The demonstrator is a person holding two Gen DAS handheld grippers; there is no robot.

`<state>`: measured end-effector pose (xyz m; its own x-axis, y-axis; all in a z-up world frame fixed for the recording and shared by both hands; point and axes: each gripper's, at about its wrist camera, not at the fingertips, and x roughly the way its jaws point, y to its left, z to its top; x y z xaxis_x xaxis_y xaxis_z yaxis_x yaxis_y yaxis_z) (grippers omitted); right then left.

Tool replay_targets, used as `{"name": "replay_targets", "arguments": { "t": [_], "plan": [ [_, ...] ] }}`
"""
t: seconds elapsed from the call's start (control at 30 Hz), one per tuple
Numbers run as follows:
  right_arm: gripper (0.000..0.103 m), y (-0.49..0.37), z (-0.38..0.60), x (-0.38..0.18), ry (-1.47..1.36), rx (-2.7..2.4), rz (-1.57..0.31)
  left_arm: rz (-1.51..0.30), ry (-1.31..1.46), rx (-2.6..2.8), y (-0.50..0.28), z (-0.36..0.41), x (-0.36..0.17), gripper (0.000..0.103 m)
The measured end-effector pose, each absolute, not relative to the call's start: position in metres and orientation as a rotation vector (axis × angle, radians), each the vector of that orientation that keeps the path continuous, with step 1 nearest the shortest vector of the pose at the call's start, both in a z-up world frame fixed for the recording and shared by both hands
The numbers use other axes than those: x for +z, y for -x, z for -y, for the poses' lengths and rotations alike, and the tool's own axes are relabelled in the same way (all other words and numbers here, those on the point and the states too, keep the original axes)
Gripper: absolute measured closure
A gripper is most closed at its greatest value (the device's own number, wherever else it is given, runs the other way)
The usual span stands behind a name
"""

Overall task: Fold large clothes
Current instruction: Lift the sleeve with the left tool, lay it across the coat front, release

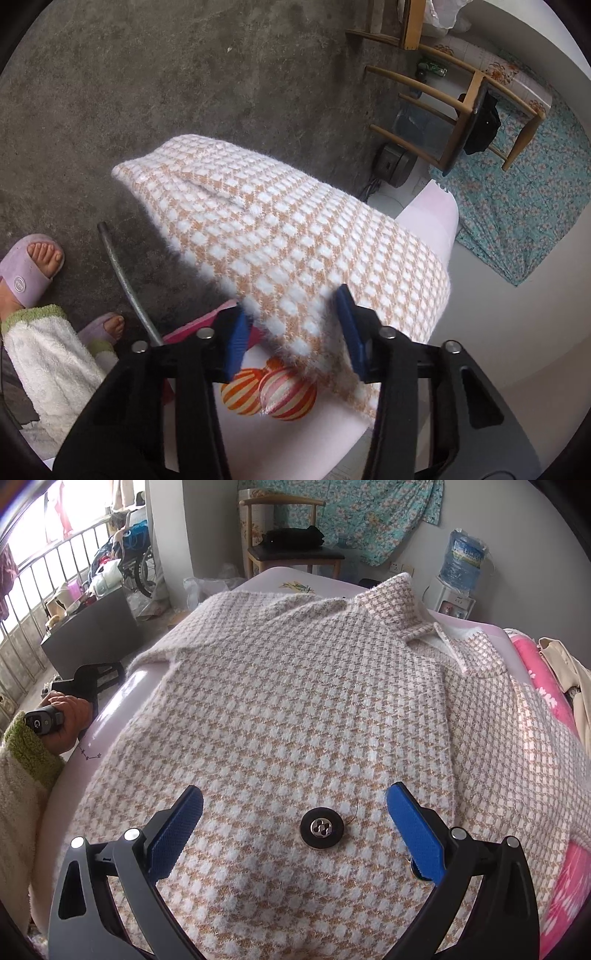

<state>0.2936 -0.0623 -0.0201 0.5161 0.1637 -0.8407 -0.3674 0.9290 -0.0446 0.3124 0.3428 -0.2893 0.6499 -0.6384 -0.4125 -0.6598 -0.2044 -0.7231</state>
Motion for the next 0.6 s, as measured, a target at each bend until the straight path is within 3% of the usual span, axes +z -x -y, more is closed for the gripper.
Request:
{"name": "replay_targets", "arguments": {
  "t": [0.03,0.1,0.27,0.43,0.5,0.6],
  "plan": [
    [0.006,-0.294,0.063,-0.021,0.229,0.316,-0.978,-1.029,1.864,0.053,-0.314,-0.346,-0.285,0.084],
    [0.006,-0.295,0.067,-0.021,0.225,0.305,-0.981,-1.010,1.718,0.113,-0.315,-0.358,-0.258,0.091],
    [0.006,-0.292,0.084,-0.008,0.206,0.276,-0.947,-0.854,0.972,0.303,-0.322,-0.348,-0.097,0.093],
    [0.006,-0.288,0.115,0.008,0.190,0.206,-0.905,-0.593,0.188,0.198,-0.300,-0.215,0.070,0.093],
    [0.006,-0.285,0.132,0.011,0.166,0.168,-0.901,-0.546,0.000,0.089,-0.288,-0.154,0.099,0.093],
    [0.006,-0.281,0.158,0.012,0.127,0.104,-0.908,-0.587,-0.133,-0.111,-0.274,-0.076,0.102,0.091]
  ]
}}
